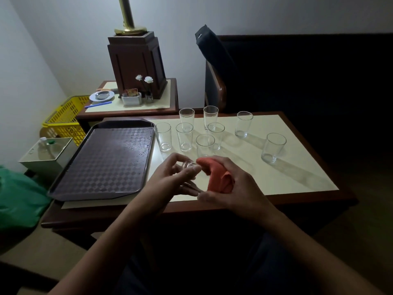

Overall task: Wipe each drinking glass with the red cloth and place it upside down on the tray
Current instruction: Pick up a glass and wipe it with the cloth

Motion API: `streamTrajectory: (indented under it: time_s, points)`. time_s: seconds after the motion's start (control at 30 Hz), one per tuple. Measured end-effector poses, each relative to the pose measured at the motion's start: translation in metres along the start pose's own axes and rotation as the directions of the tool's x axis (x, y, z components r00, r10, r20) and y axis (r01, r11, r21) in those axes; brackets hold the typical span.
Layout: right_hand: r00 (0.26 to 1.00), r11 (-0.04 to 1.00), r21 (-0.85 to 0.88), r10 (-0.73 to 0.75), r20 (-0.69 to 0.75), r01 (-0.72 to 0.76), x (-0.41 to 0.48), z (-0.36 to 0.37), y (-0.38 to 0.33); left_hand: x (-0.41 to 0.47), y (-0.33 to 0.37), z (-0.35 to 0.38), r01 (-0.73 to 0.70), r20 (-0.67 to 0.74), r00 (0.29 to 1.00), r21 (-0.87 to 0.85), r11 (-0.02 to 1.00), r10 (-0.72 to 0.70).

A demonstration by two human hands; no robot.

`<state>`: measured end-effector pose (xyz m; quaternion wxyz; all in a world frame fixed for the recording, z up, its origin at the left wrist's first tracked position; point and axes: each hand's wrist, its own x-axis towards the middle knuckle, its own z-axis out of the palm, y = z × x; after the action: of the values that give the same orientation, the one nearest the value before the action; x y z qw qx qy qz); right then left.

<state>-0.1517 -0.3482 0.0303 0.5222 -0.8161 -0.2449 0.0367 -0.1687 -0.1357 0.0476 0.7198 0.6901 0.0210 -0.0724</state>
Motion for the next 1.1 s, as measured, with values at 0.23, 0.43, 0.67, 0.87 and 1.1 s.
streamTrajectory:
  time_s: [0.23, 0.43, 0.67, 0.87, 1.1]
  points:
    - [0.999, 0.991, 0.131, -0.003, 0.041, -0.002, -0.001, -0.010, 0.002, 0.001, -0.013, 0.003, 0.016, -0.022, 1.000, -0.153, 0.988, -0.020]
    - [0.988, 0.990, 0.040, -0.133, -0.083, 0.137, -0.004, -0.005, 0.010, 0.001, -0.009, -0.001, 0.233, 0.112, 0.970, -0.186, 0.955, -0.215]
    - [0.991, 0.980, 0.147, -0.129, -0.046, 0.134, -0.009, -0.006, -0.001, 0.006, -0.001, -0.011, 0.173, 0.158, 0.976, -0.156, 0.973, -0.148]
    - [0.988, 0.971, 0.189, -0.132, -0.078, 0.144, -0.005, -0.002, 0.002, 0.004, -0.008, -0.008, 0.265, 0.191, 0.955, -0.192, 0.945, -0.229]
    - [0.955, 0.917, -0.277, -0.297, 0.008, 0.287, -0.008, -0.013, 0.005, 0.008, -0.002, -0.005, 0.230, 0.075, 0.972, -0.096, 0.968, -0.223]
